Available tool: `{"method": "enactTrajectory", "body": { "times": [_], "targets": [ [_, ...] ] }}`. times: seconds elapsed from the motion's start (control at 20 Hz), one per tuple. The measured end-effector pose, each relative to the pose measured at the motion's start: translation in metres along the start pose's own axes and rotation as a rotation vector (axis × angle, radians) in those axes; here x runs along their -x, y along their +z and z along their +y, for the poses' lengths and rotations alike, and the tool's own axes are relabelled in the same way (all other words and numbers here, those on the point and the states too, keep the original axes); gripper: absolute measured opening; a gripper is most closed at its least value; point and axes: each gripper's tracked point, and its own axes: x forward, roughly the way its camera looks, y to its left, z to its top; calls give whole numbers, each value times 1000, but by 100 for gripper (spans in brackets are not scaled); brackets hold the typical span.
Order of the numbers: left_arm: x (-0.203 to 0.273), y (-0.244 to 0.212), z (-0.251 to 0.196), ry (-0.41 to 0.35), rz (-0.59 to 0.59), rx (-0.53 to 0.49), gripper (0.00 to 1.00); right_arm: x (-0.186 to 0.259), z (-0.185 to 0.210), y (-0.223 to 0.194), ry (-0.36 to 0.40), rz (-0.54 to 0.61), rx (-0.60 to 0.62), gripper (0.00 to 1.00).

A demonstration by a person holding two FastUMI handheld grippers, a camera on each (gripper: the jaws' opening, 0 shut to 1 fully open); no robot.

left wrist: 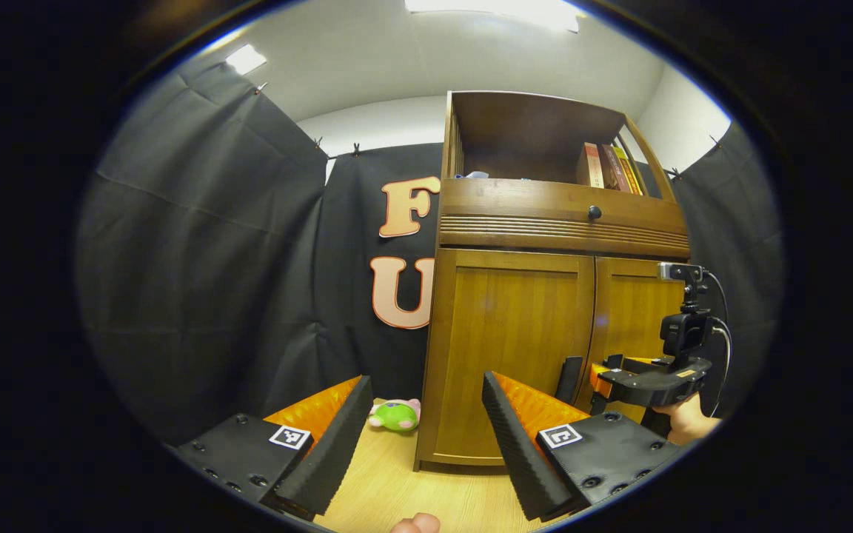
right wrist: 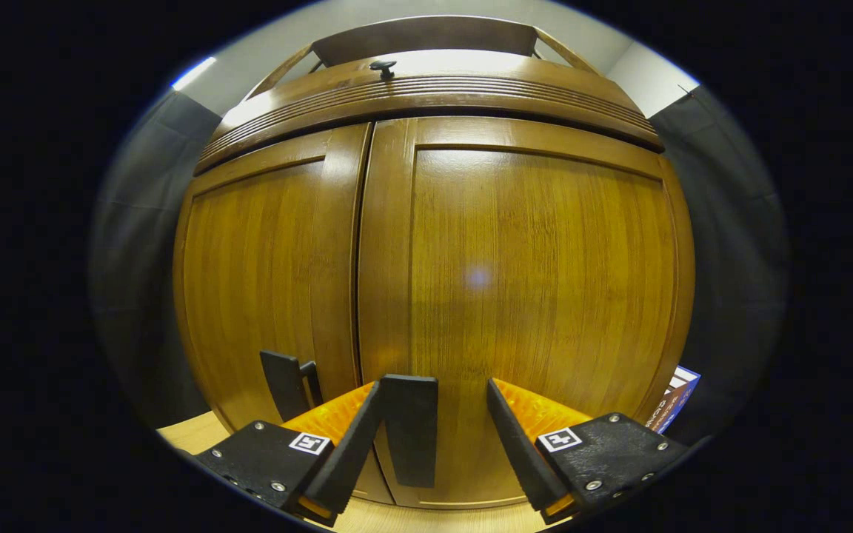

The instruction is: Open the right door of the double-door shoe cabinet with the right hand, and open the left door with the left hand.

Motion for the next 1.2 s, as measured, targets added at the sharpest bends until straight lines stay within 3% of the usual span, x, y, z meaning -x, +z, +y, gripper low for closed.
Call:
{"method": "enactTrajectory", "body": {
  "times": [0.05,0.25,0.3,0.4,0.45,0.5,0.6,0.65,0.8,0.85,0.9,0.95,1.15,1.2],
  "targets": [
    [-2,0,-1,-2,1,-1,99,0,0,1,-2,-4,2,86],
    [-6,-3,-5,-17,6,-1,96,0,2,0,0,-3,0,86],
    [-6,-4,-6,-21,6,-2,97,0,2,0,0,-3,-1,75],
    [-7,-1,-7,-24,3,-8,97,0,4,-1,5,0,-8,94],
    [-7,-1,-6,-25,1,-11,97,0,5,-2,8,2,-11,92],
    [-6,0,-6,-27,0,-14,98,1,7,-2,11,2,-14,66],
    [-7,2,-5,-29,-2,-21,99,-1,12,-3,23,4,-21,76],
    [-7,3,-5,-29,-3,-23,99,0,16,-4,34,6,-26,72],
    [-5,3,-5,-33,-3,-25,98,0,18,-5,36,6,-39,40],
    [-4,5,-6,-38,-4,-23,97,0,18,-4,38,6,-42,48],
    [-2,6,-9,-48,-10,-17,96,1,18,-5,45,8,-43,27],
    [-2,7,-12,-56,-13,-12,96,1,19,-5,51,6,-41,34],
    [3,6,-12,-54,-6,-29,99,1,19,-6,58,13,-26,29],
    [5,5,-12,-53,-4,-30,99,1,19,-6,66,12,-19,20]
  ]
}}
